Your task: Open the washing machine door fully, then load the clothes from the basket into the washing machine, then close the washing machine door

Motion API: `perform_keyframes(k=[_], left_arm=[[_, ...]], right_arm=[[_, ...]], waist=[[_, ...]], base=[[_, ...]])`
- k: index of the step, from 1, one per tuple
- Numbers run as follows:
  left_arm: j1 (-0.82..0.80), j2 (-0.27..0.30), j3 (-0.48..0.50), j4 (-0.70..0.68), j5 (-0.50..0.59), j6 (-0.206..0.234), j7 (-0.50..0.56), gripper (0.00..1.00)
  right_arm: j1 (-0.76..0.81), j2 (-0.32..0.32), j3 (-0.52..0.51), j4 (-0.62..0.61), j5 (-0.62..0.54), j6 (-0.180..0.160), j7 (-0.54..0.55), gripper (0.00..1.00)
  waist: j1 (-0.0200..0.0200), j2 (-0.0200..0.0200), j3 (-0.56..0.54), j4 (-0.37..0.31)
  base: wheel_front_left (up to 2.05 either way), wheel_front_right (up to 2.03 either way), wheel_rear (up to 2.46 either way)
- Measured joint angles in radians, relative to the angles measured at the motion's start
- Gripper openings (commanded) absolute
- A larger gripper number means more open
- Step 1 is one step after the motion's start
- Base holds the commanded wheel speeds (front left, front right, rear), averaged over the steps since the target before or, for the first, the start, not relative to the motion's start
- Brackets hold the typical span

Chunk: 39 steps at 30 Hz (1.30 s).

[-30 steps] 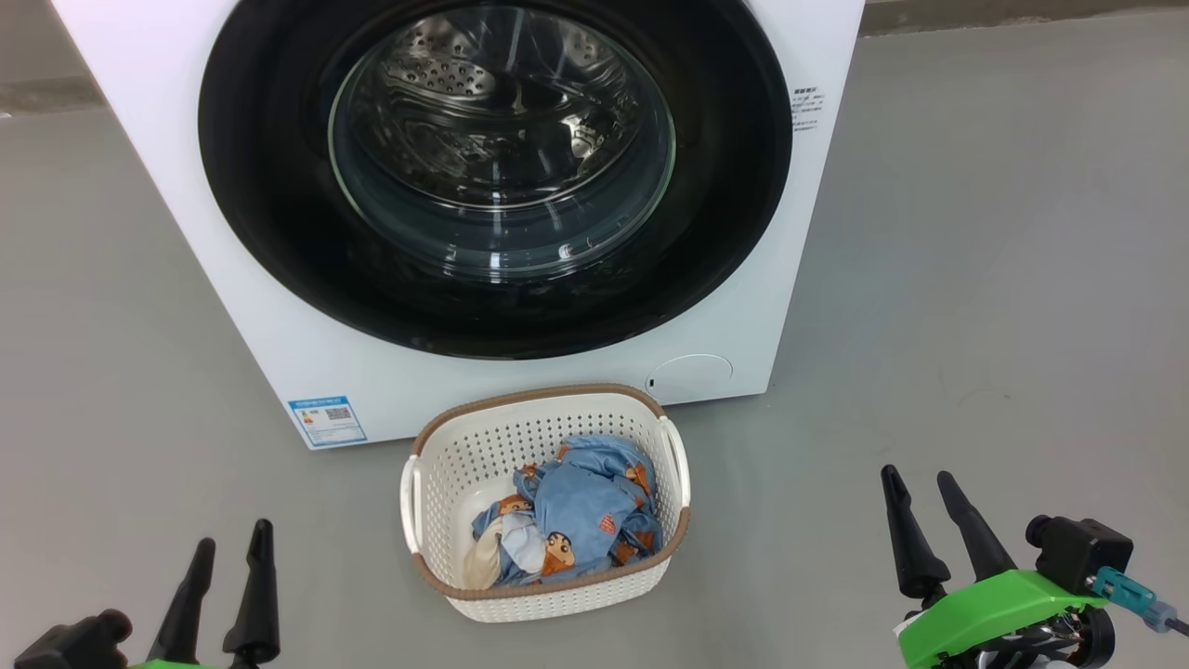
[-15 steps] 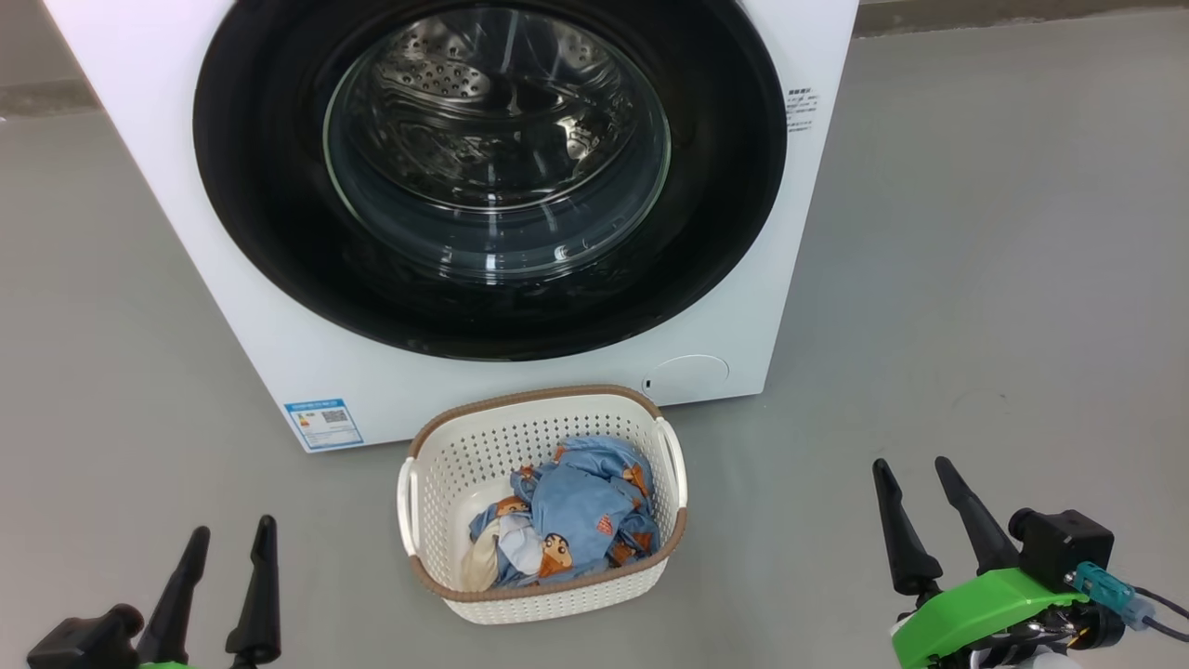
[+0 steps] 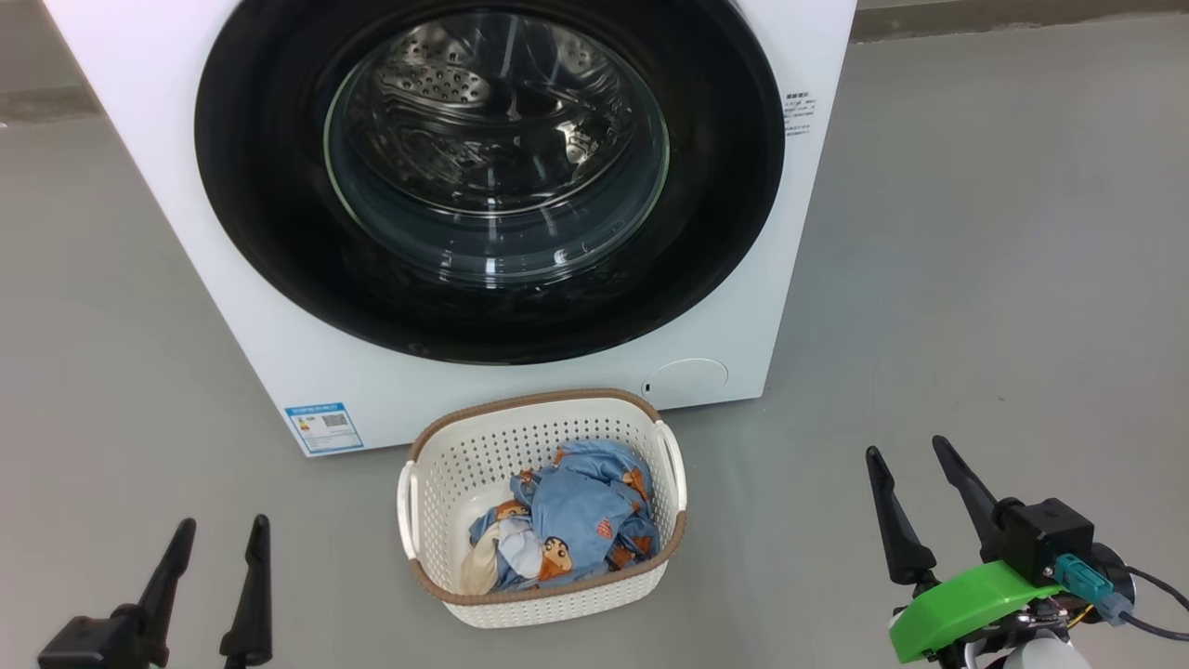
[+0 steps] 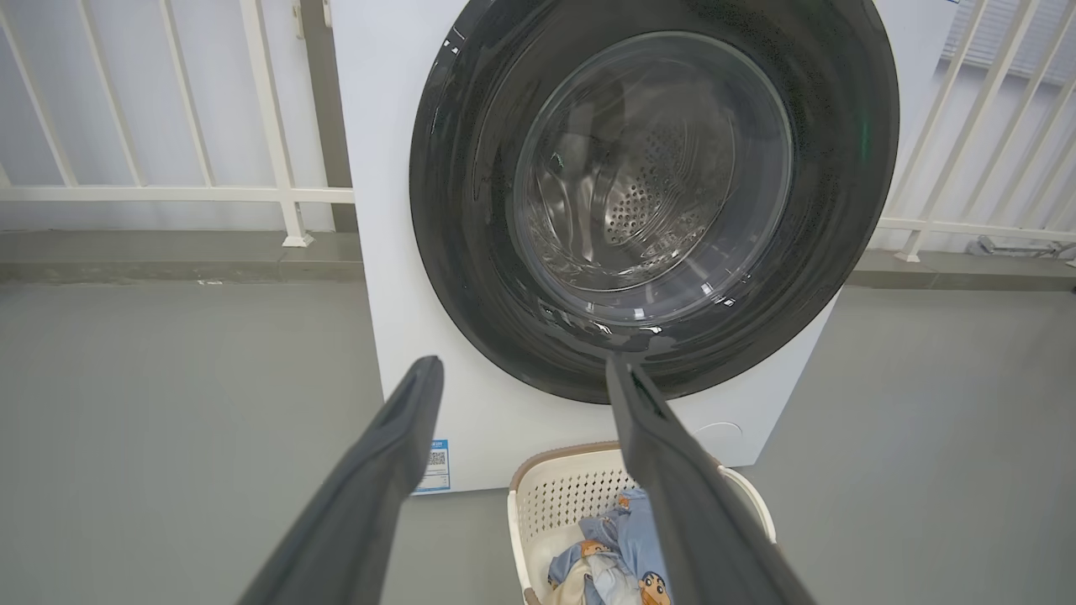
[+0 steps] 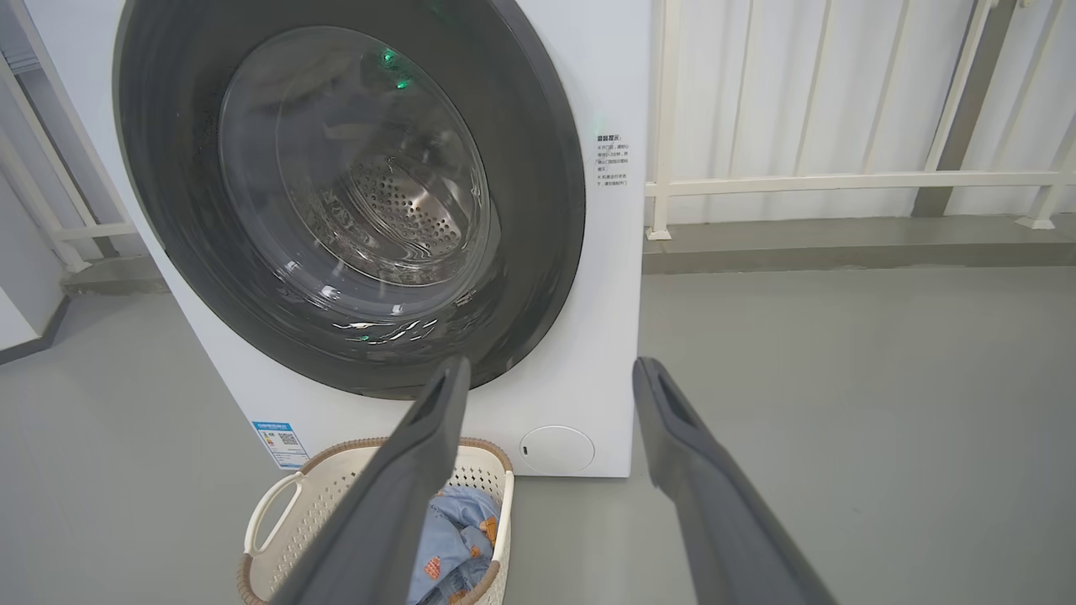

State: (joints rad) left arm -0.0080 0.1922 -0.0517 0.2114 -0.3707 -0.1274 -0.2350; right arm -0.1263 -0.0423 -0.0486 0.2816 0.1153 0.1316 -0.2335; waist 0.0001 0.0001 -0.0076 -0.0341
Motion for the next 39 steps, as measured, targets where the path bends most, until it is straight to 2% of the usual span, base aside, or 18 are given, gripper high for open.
perform_keyframes(k=[6,21,39], left_arm=[[0.004,-0.001,0.009,0.008,0.072,0.0,-0.015,1.0],[0.004,-0.035,0.086,0.037,0.079,0.0,-0.015,1.0],[0.003,-0.028,0.08,0.047,0.074,0.0,-0.015,1.0]], right_arm=[[-0.003,-0.001,-0.02,0.0,-0.055,0.0,-0.016,1.0],[-0.003,-0.003,-0.06,-0.003,-0.015,0.0,-0.016,1.0],[-0.003,-0.002,-0.062,-0.013,-0.005,0.0,-0.016,1.0]], waist=[[0.0,0.0,-0.004,0.001],[-0.0001,0.0,0.003,0.004],[-0.0001,0.0,0.014,0.007]], base=[[0.0,0.0,0.0],[0.0,0.0,0.0],[0.11,0.11,-0.23]])
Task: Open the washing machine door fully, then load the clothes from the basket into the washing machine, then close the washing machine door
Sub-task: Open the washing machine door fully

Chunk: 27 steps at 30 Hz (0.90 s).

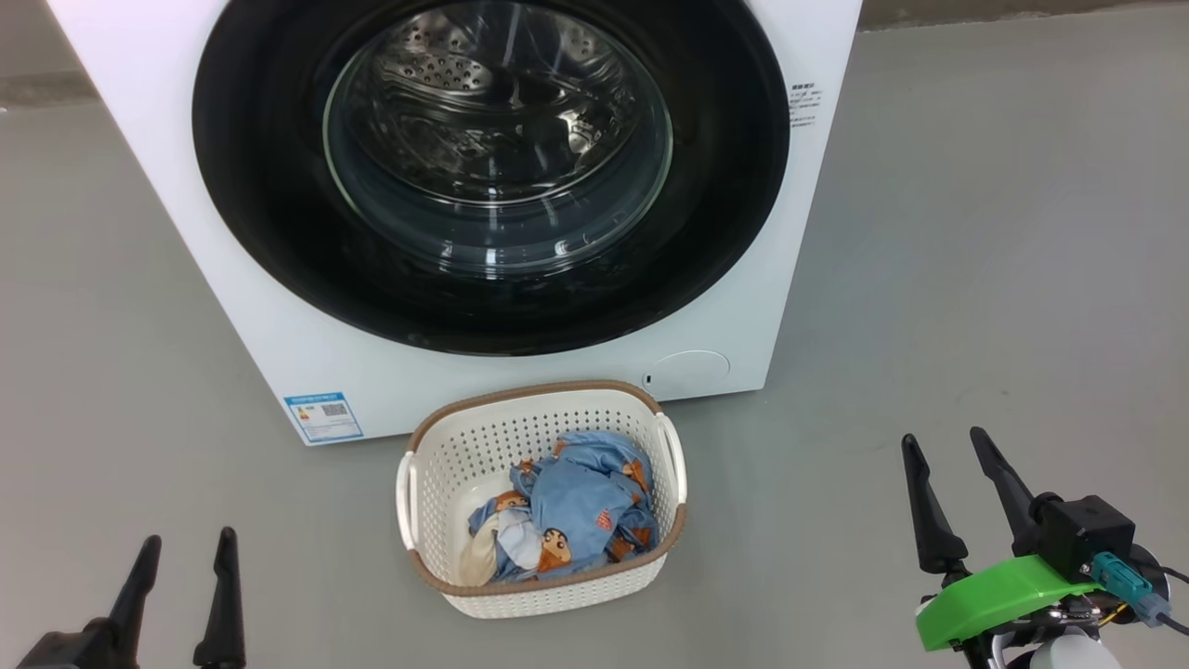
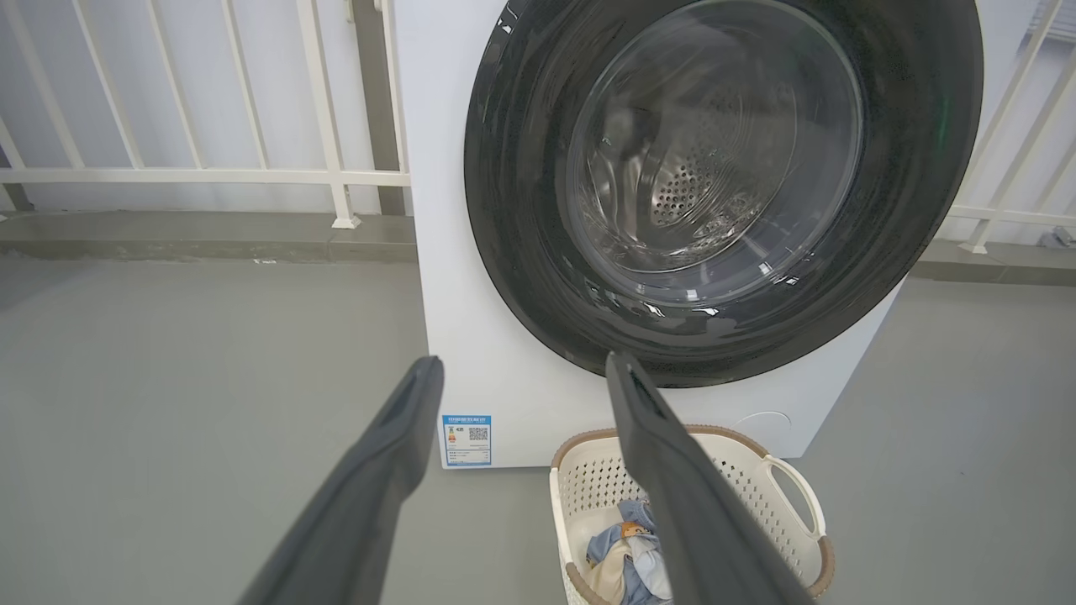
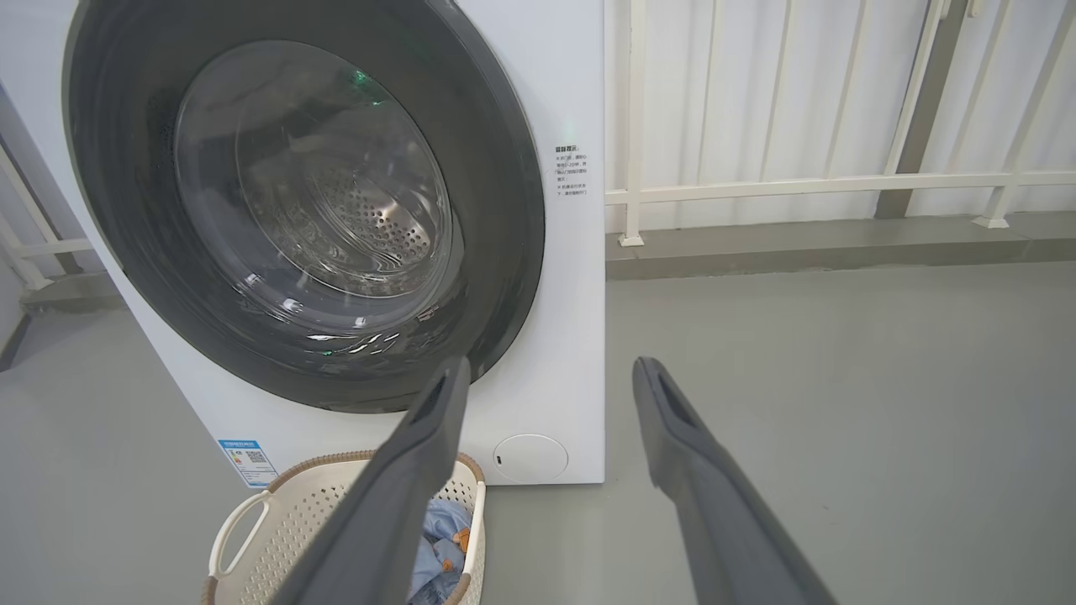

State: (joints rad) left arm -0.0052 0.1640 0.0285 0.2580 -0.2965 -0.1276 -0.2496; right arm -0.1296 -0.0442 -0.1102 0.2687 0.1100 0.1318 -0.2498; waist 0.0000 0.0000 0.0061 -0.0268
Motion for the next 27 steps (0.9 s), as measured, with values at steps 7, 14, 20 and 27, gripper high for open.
perform_keyframes(k=[7,14,20,27], left_arm=[[0.0,0.007,0.009,-0.008,-0.003,0.0,0.0,1.0],[-0.005,0.008,0.018,-0.012,-0.007,0.0,0.0,1.0],[-0.013,0.006,0.028,-0.038,-0.01,0.0,0.0,1.0],[-0.02,0.004,0.025,-0.042,-0.012,0.0,0.0,1.0]], right_arm=[[0.0,0.001,-0.003,-0.008,0.001,0.0,0.0,1.0],[0.0,0.001,-0.005,-0.012,0.001,0.0,0.0,1.0],[0.0,-0.001,-0.012,-0.022,0.007,0.0,0.0,1.0],[-0.001,-0.002,-0.019,-0.027,0.007,0.0,0.0,1.0]], waist=[[0.0,0.0,0.013,0.0],[0.0,0.0,0.026,-0.003],[0.0001,0.0,0.034,-0.005],[0.0,0.0,0.038,-0.002]], base=[[0.84,0.84,-1.68],[1.22,1.22,-2.44],[1.09,1.09,-2.18],[0.61,0.61,-1.21]])
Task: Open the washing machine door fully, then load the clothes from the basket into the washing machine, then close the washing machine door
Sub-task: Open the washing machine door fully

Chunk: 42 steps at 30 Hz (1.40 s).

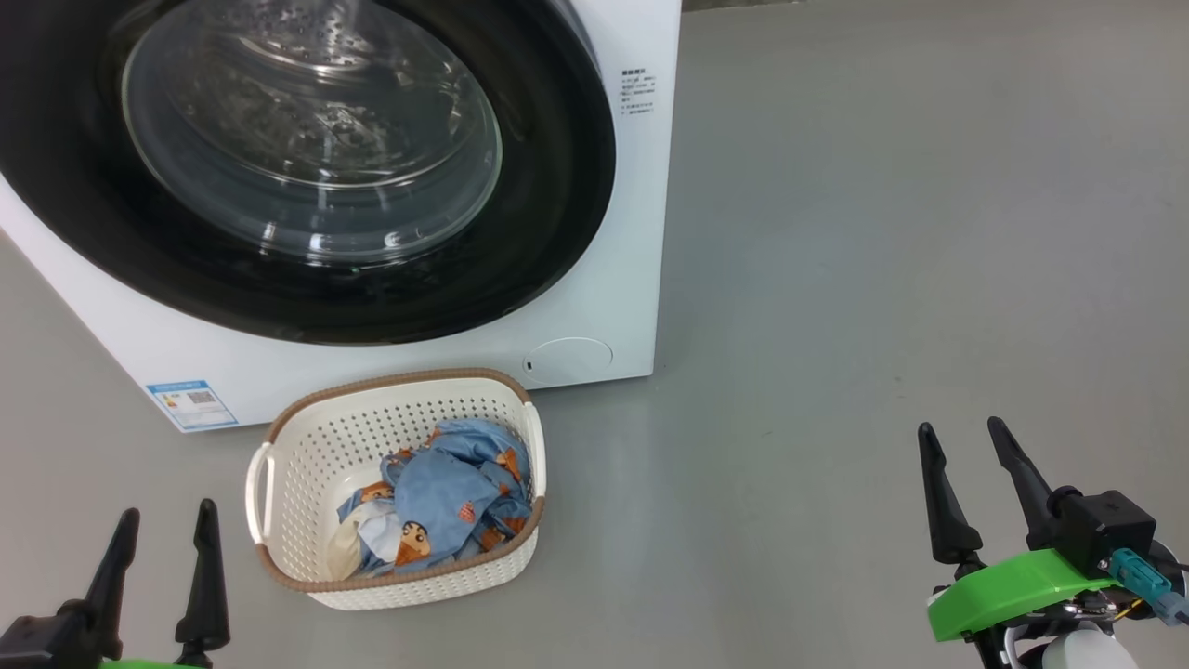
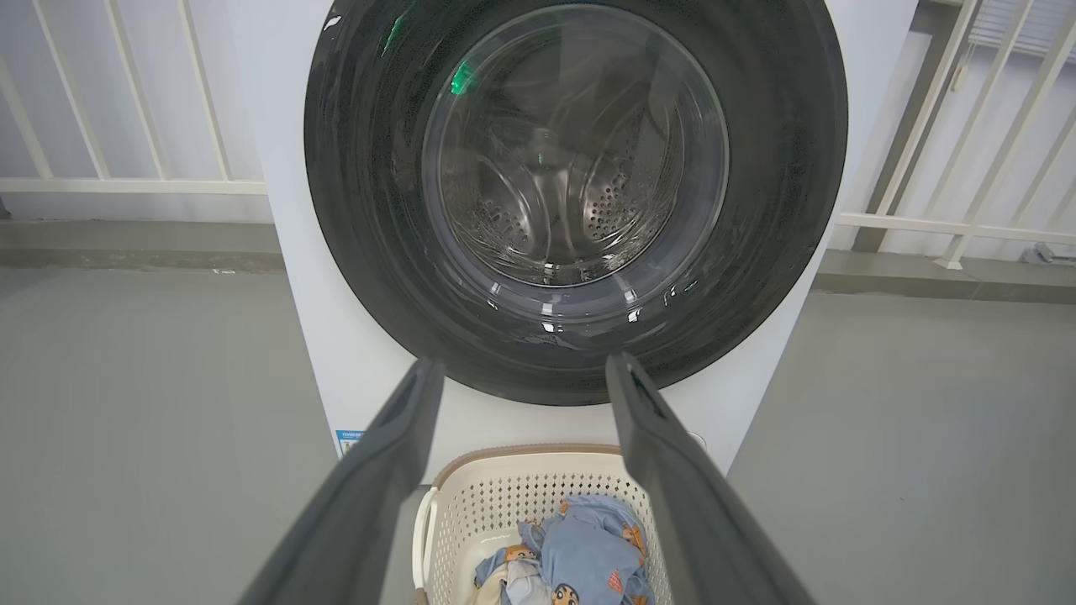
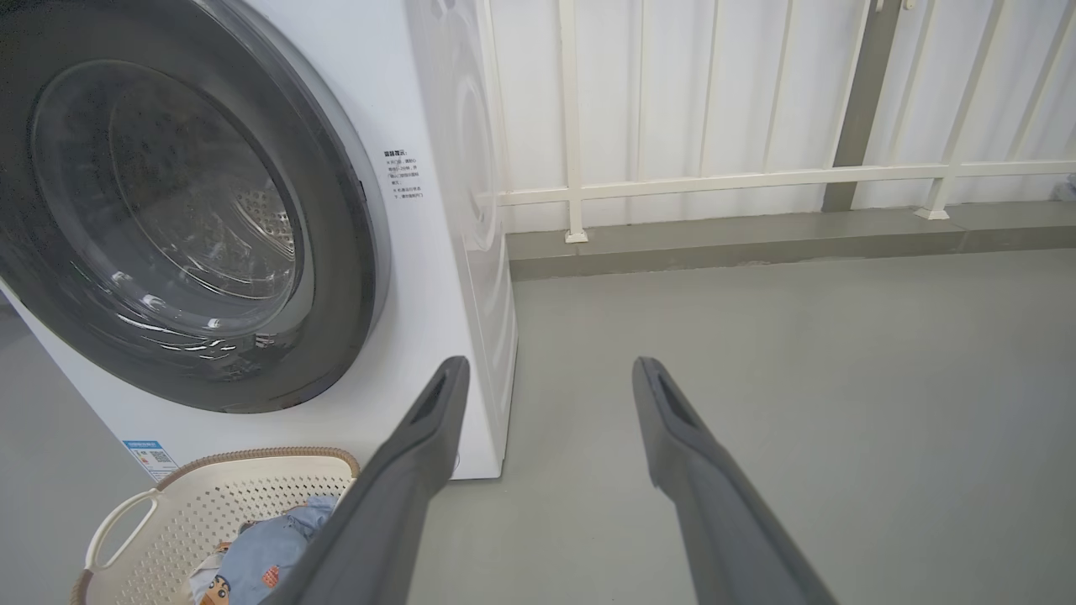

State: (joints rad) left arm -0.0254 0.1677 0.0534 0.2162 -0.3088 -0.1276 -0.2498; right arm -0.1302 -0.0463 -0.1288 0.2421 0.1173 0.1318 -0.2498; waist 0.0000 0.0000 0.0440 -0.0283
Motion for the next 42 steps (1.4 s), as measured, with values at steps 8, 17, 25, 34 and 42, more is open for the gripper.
perform_keyframes(k=[8,17,25,34,42], left_arm=[[0.0,-0.005,-0.001,-0.011,0.001,0.0,0.0,1.0],[0.001,-0.013,-0.001,-0.039,0.017,0.0,0.0,1.0],[0.019,-0.022,0.0,-0.059,0.036,0.0,0.0,1.0],[0.035,-0.037,0.003,-0.086,0.063,0.0,-0.003,1.0],[0.042,-0.045,-0.013,-0.092,0.07,0.0,-0.003,1.0]], right_arm=[[0.0,0.0,-0.004,0.0,0.0,0.0,0.0,1.0],[0.0,0.0,-0.004,0.0,0.002,0.0,0.0,1.0],[0.0,0.0,-0.001,-0.002,0.014,0.0,0.0,1.0],[-0.067,0.0,-0.004,-0.024,0.153,0.0,0.0,1.0],[-0.144,0.0,-0.051,-0.013,0.479,0.0,-0.001,1.0]], waist=[[0.0,0.0,0.002,0.007],[0.0,0.0001,-0.002,0.008],[0.0,0.0,-0.011,0.006],[0.0,0.0,-0.006,0.008],[0.0001,0.0,0.007,0.017]], base=[[0.09,0.09,-0.17],[0.0,0.0,0.0],[0.0,0.0,0.0],[0.0,0.0,0.0],[0.0,0.0,0.0]])
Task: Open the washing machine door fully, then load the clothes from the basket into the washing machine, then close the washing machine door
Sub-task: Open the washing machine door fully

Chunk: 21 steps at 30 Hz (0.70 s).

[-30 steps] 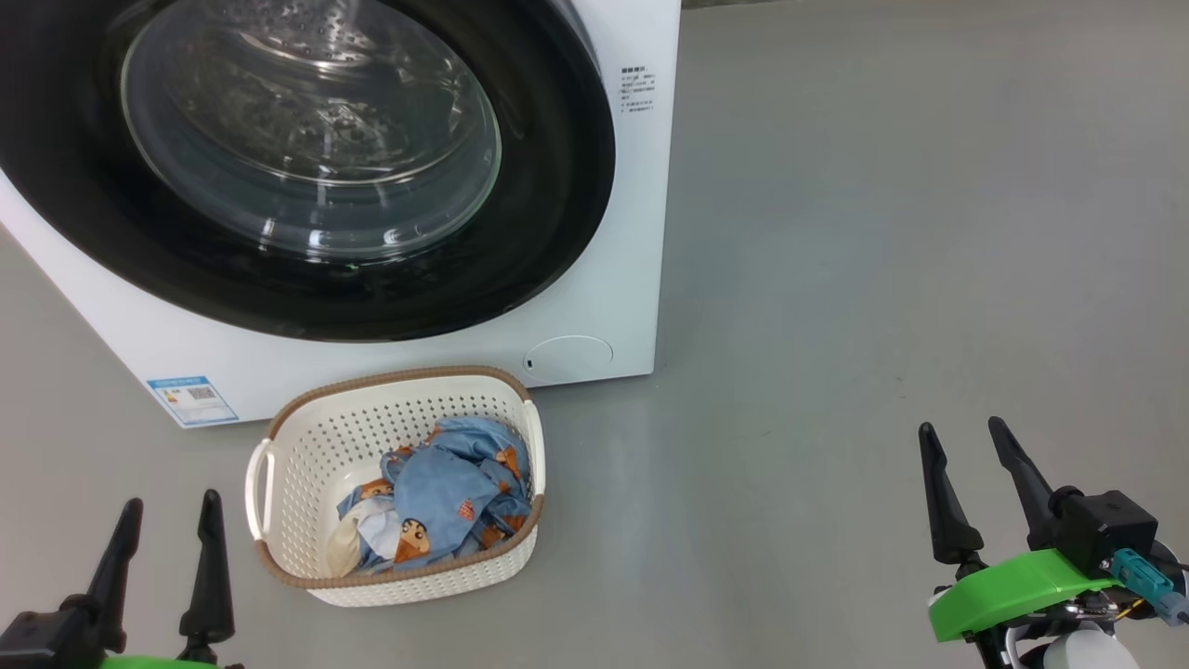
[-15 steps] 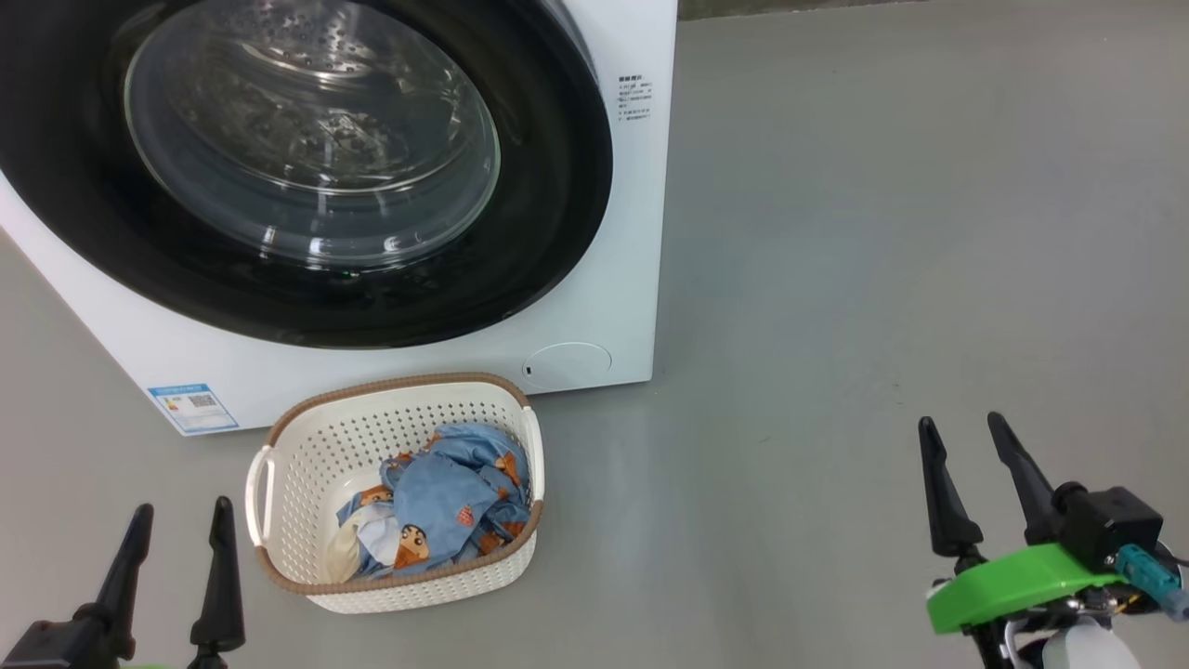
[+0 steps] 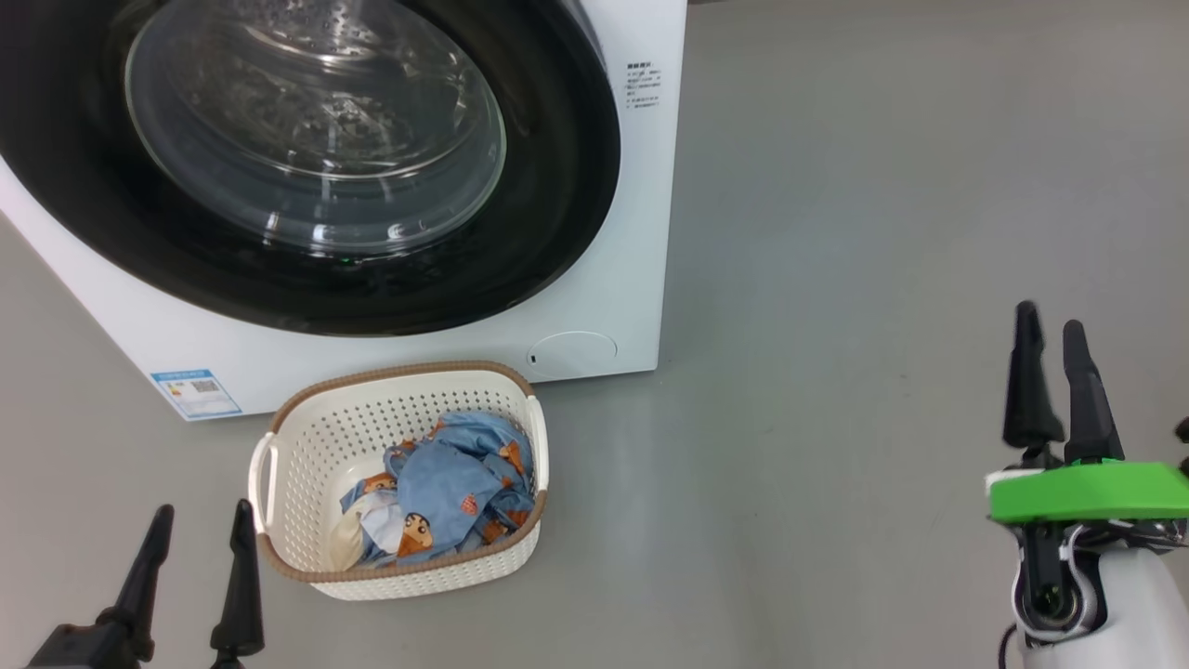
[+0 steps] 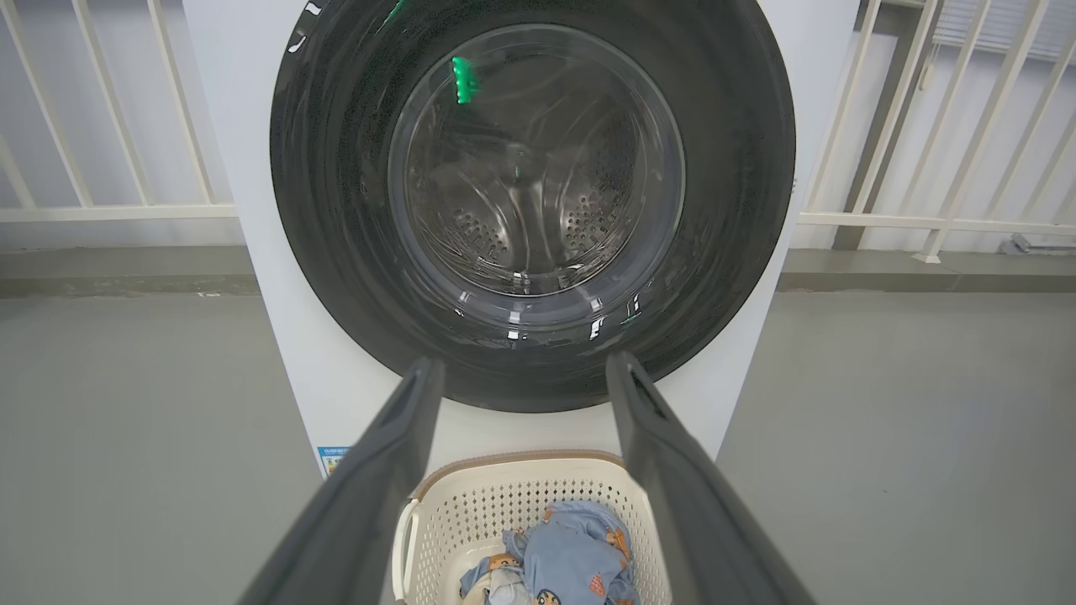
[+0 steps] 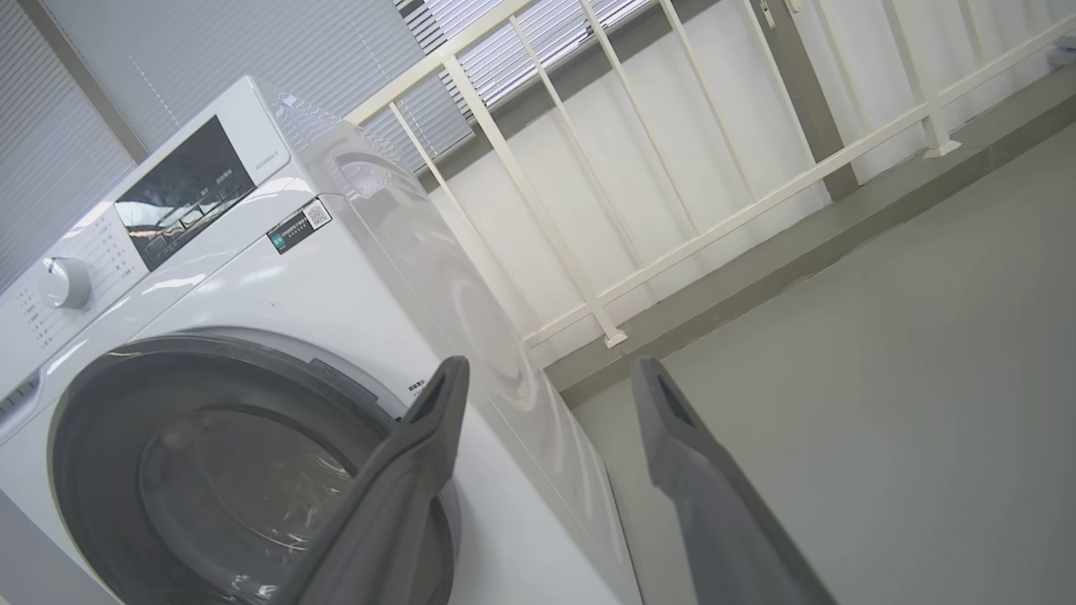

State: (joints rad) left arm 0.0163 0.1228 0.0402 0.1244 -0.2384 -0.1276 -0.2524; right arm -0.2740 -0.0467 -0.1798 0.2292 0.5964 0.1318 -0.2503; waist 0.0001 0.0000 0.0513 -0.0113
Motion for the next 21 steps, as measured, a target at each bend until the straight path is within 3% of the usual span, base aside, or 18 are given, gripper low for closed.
perform_keyframes(k=[7,13,14,16,17,21], left_arm=[[0.0,-0.001,-0.015,0.0,-0.001,0.0,0.0,1.0],[-0.002,0.003,-0.022,0.001,-0.01,0.0,0.0,1.0],[-0.002,0.003,-0.024,0.001,-0.012,0.0,0.0,1.0],[-0.005,0.004,-0.031,0.001,-0.012,0.0,0.0,1.0],[-0.007,0.004,-0.035,0.001,-0.012,0.0,0.0,1.0],[-0.026,0.007,-0.051,0.002,-0.032,0.0,0.0,1.0]], right_arm=[[-0.075,-0.003,0.038,0.088,0.423,0.0,-0.007,1.0],[-0.163,-0.003,0.068,0.148,0.592,0.0,0.032,1.0],[-0.179,-0.003,0.067,0.157,0.61,0.0,0.043,0.96],[-0.21,-0.004,0.059,0.173,0.623,0.0,0.072,0.38],[-0.227,-0.005,0.054,0.183,0.638,0.0,0.083,0.01],[-0.29,-0.031,0.056,0.201,0.658,0.0,0.175,0.0]], waist=[[-0.0001,0.0,0.022,0.011],[0.0,0.0,0.052,0.019],[-0.0001,0.0,0.057,0.02],[0.0,0.0001,0.068,0.023],[0.0,0.0,0.074,0.025],[0.0,0.0,0.098,0.033]], base=[[0.0,0.0,0.0],[0.0,0.0,0.0],[0.0,0.0,0.0],[0.0,0.0,0.0],[0.0,0.0,0.0],[0.0,0.0,0.0]])
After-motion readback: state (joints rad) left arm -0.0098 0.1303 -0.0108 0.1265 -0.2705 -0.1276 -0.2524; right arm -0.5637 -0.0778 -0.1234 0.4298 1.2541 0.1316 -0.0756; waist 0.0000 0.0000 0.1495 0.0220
